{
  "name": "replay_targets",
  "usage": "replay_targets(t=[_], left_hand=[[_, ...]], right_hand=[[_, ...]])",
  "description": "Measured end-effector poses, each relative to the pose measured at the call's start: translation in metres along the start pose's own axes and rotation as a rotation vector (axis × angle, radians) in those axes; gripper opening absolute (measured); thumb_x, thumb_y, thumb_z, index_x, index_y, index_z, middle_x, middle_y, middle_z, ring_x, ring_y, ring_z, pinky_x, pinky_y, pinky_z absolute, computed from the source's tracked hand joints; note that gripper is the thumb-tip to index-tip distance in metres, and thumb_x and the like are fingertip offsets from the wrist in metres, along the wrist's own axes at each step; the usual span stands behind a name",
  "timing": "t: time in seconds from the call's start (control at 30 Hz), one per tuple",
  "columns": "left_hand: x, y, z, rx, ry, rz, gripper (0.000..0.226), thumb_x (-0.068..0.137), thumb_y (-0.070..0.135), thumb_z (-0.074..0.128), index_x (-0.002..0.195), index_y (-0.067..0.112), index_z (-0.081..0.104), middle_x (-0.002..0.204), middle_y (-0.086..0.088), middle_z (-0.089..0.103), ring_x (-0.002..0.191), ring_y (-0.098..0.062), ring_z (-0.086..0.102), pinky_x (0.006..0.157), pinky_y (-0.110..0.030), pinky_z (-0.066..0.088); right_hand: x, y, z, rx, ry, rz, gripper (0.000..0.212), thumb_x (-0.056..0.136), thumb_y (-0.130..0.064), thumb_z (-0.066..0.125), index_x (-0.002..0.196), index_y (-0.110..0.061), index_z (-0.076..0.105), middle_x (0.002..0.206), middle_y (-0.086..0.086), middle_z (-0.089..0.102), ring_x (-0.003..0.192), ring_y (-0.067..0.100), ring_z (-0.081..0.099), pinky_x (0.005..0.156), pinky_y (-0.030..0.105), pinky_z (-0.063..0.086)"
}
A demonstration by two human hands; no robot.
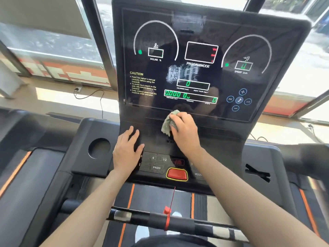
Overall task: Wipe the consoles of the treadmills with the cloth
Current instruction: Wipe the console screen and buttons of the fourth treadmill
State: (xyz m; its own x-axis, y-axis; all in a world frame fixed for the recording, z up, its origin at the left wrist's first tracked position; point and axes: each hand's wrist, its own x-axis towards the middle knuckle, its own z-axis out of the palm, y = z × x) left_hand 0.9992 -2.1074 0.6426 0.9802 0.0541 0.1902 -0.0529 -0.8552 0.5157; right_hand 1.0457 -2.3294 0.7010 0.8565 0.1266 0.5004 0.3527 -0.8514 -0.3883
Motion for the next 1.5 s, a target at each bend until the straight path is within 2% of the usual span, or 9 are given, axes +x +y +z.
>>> replay_targets(t=[0.27, 0.4, 0.5, 0.6, 0.73, 0.87, 1.07, 1.27, 1.5], left_hand=[[-0.008, -0.014, -0.002, -0.105, -0.013, 0.020, 0.050, 0.090, 0.024, 0.076, 0.138, 0.016, 0.063, 0.148, -0.002, 0.054, 0.138, -0.022, 0.047, 0.107, -0.040, 0.046], [-0.013, -0.019, -0.005, -0.088, 0.016, 0.017, 0.045, 0.089, 0.023, 0.077, 0.132, 0.017, 0.068, 0.141, -0.003, 0.060, 0.131, -0.023, 0.054, 0.103, -0.042, 0.052], [-0.017, -0.020, -0.008, -0.094, 0.030, 0.007, 0.043, 0.089, 0.023, 0.077, 0.130, 0.018, 0.069, 0.138, -0.003, 0.062, 0.130, -0.022, 0.055, 0.101, -0.042, 0.052], [-0.019, -0.022, -0.010, -0.101, 0.031, -0.010, 0.042, 0.089, 0.023, 0.076, 0.130, 0.019, 0.069, 0.138, -0.001, 0.062, 0.131, -0.020, 0.054, 0.102, -0.043, 0.052], [-0.019, -0.020, -0.009, -0.120, 0.014, -0.068, 0.041, 0.090, 0.023, 0.075, 0.130, 0.020, 0.069, 0.142, 0.000, 0.059, 0.135, -0.019, 0.050, 0.104, -0.043, 0.049], [-0.018, -0.009, -0.006, -0.120, 0.006, -0.135, 0.038, 0.090, 0.024, 0.073, 0.128, 0.017, 0.070, 0.143, -0.002, 0.057, 0.137, -0.021, 0.046, 0.107, -0.045, 0.045], [-0.011, 0.010, -0.003, -0.080, 0.028, -0.131, 0.030, 0.089, 0.023, 0.073, 0.119, 0.019, 0.074, 0.134, -0.002, 0.059, 0.127, -0.024, 0.050, 0.096, -0.047, 0.049], [-0.010, 0.019, 0.004, -0.023, -0.015, -0.074, 0.034, 0.089, 0.024, 0.073, 0.123, 0.020, 0.071, 0.142, -0.006, 0.053, 0.132, -0.028, 0.045, 0.100, -0.050, 0.049], [-0.022, 0.023, 0.016, 0.040, -0.062, 0.037, 0.038, 0.087, 0.024, 0.076, 0.124, 0.020, 0.071, 0.147, -0.009, 0.051, 0.134, -0.034, 0.044, 0.100, -0.054, 0.047]], right_hand=[[0.053, -0.066, 0.059, -0.083, -0.195, -0.360, 0.040, 0.070, -0.004, 0.083, 0.108, -0.005, 0.070, 0.101, 0.011, 0.066, 0.086, 0.028, 0.061, 0.070, 0.037, 0.055], [0.067, -0.084, 0.074, -0.218, -0.237, -0.558, 0.043, 0.073, -0.009, 0.082, 0.114, -0.009, 0.069, 0.109, 0.010, 0.065, 0.096, 0.028, 0.059, 0.083, 0.037, 0.050], [0.063, -0.072, 0.072, -0.287, -0.197, -0.625, 0.038, 0.079, -0.011, 0.072, 0.117, -0.011, 0.067, 0.117, 0.012, 0.063, 0.103, 0.032, 0.056, 0.089, 0.044, 0.047], [0.045, -0.044, 0.061, -0.257, -0.087, -0.557, 0.025, 0.085, -0.009, 0.064, 0.109, -0.012, 0.069, 0.111, 0.011, 0.063, 0.100, 0.033, 0.055, 0.084, 0.044, 0.044], [0.017, -0.001, 0.036, -0.207, 0.099, -0.389, 0.021, 0.082, 0.001, 0.065, 0.099, -0.009, 0.073, 0.100, 0.011, 0.065, 0.091, 0.029, 0.052, 0.077, 0.041, 0.044], [-0.016, 0.038, 0.008, -0.218, 0.191, -0.222, 0.015, 0.086, -0.001, 0.068, 0.098, -0.009, 0.073, 0.103, 0.012, 0.066, 0.088, 0.031, 0.056, 0.079, 0.044, 0.049], [-0.055, 0.086, -0.034, -0.271, 0.272, 0.057, 0.028, 0.078, 0.001, 0.068, 0.103, -0.011, 0.073, 0.109, 0.012, 0.065, 0.097, 0.031, 0.053, 0.085, 0.043, 0.048], [-0.099, 0.125, -0.076, -0.192, 0.169, 0.407, 0.031, 0.083, 0.000, 0.069, 0.114, -0.005, 0.070, 0.116, 0.012, 0.062, 0.111, 0.036, 0.054, 0.093, 0.044, 0.048], [-0.156, 0.111, -0.080, -0.168, -0.056, 0.450, 0.030, 0.082, -0.003, 0.075, 0.112, -0.004, 0.072, 0.123, 0.014, 0.065, 0.113, 0.036, 0.054, 0.095, 0.047, 0.050]])
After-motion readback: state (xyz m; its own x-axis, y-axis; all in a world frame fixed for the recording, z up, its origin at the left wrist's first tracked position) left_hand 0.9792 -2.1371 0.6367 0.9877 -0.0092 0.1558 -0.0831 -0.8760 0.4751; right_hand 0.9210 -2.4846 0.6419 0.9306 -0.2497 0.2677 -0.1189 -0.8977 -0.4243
